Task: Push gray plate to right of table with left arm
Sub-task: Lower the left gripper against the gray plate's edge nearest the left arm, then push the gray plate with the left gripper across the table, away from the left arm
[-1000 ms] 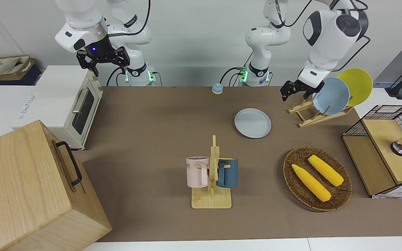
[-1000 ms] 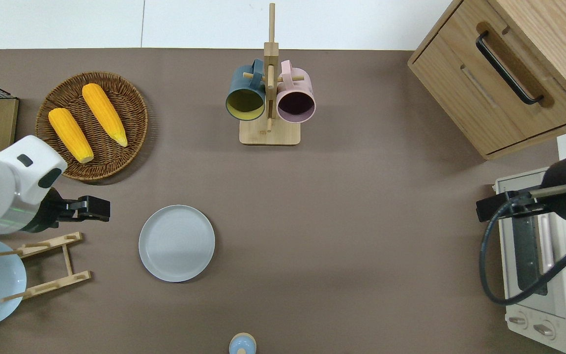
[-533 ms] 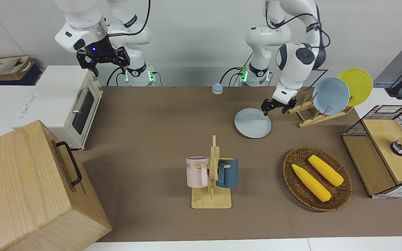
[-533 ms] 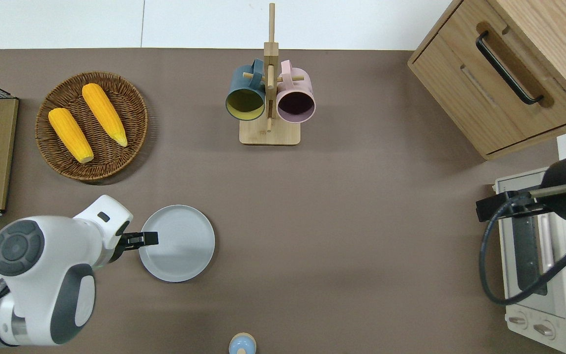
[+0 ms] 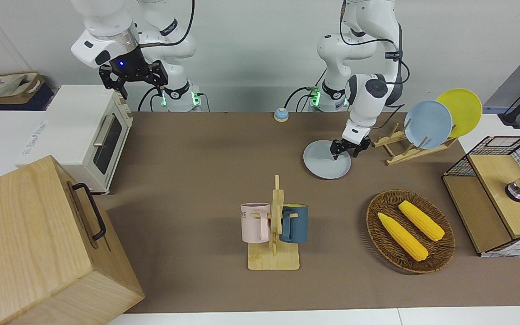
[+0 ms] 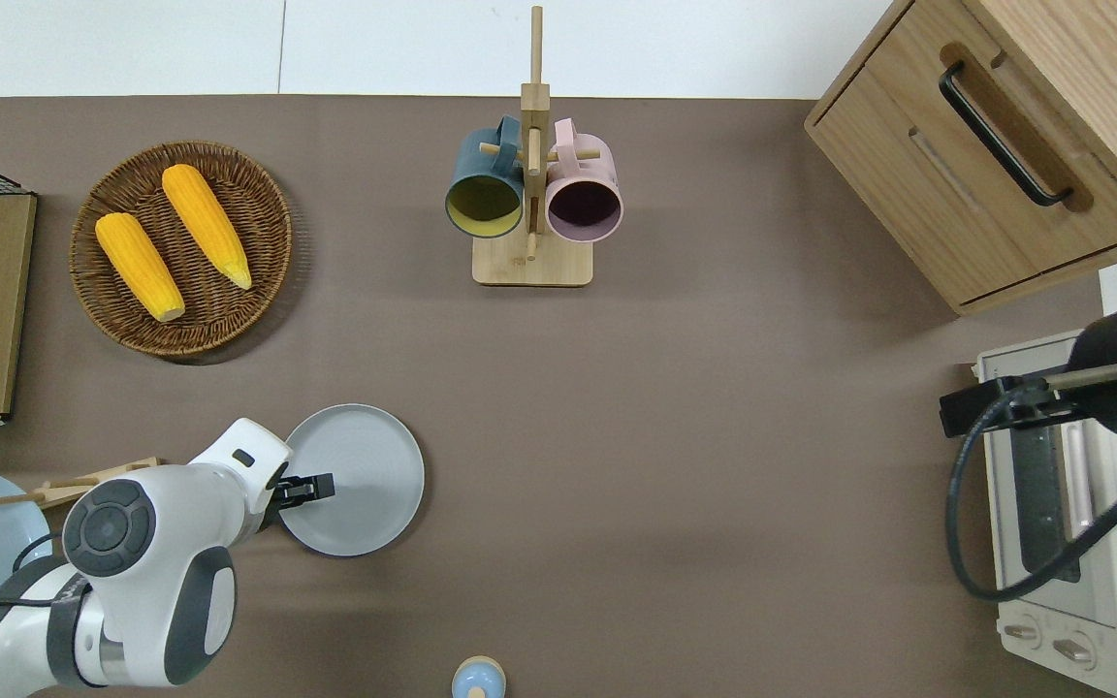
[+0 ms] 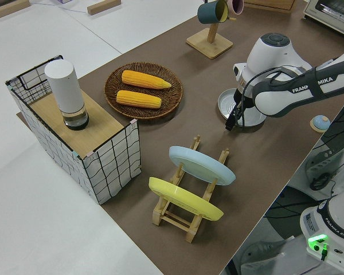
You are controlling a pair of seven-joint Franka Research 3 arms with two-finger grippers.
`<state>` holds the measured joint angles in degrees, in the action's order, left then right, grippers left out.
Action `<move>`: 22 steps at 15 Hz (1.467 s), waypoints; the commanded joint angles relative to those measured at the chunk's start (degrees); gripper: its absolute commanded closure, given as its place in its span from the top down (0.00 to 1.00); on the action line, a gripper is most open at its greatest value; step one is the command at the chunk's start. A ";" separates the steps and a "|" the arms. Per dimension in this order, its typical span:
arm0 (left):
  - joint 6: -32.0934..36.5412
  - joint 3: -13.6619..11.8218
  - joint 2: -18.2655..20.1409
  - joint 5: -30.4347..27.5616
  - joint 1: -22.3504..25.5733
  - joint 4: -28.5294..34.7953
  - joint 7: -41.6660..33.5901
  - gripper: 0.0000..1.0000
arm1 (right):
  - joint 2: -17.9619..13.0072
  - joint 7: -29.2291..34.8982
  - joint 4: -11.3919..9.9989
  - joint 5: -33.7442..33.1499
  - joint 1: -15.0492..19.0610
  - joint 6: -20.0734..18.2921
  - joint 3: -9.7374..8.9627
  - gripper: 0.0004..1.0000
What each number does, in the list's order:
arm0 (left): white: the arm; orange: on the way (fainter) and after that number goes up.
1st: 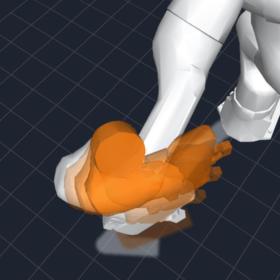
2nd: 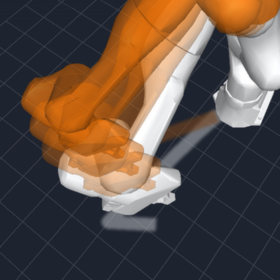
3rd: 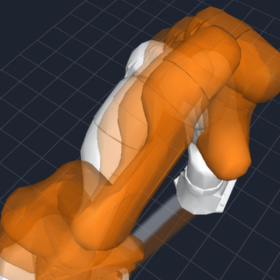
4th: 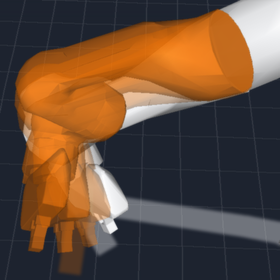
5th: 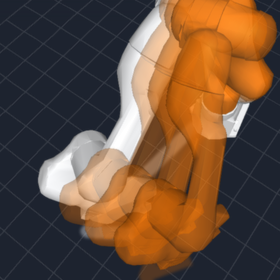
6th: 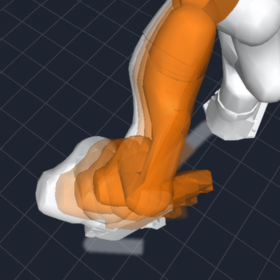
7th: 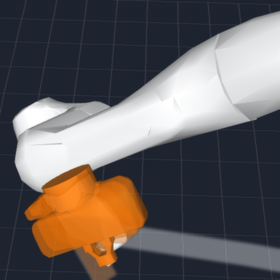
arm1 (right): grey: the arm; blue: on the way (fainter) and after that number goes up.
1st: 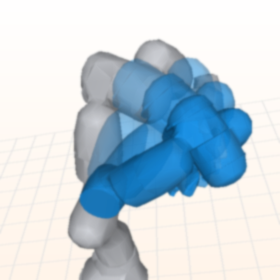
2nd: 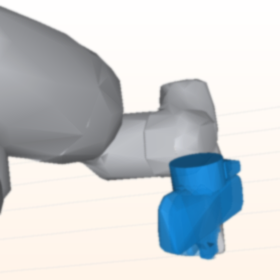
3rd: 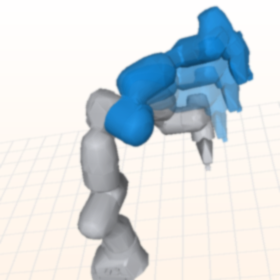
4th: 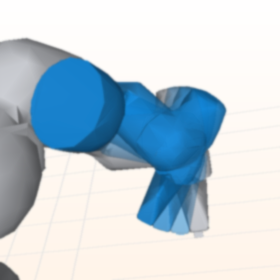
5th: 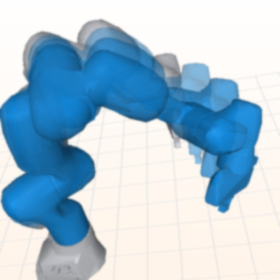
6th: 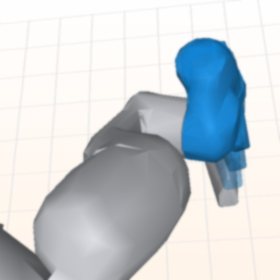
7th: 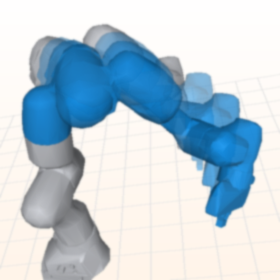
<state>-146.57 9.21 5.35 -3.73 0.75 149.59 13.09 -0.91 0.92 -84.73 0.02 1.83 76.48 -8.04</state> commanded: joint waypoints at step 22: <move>3.92 0.19 -0.60 -0.05 -1.72 -2.19 4.46 0.00 | -0.14 0.66 0.53 0.25 1.07 -0.89 -0.93 0.98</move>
<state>-142.94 8.80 7.05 -3.74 0.14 148.55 13.90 -0.91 0.92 -84.73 0.02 1.83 76.48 -8.04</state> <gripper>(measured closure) 0.982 0.013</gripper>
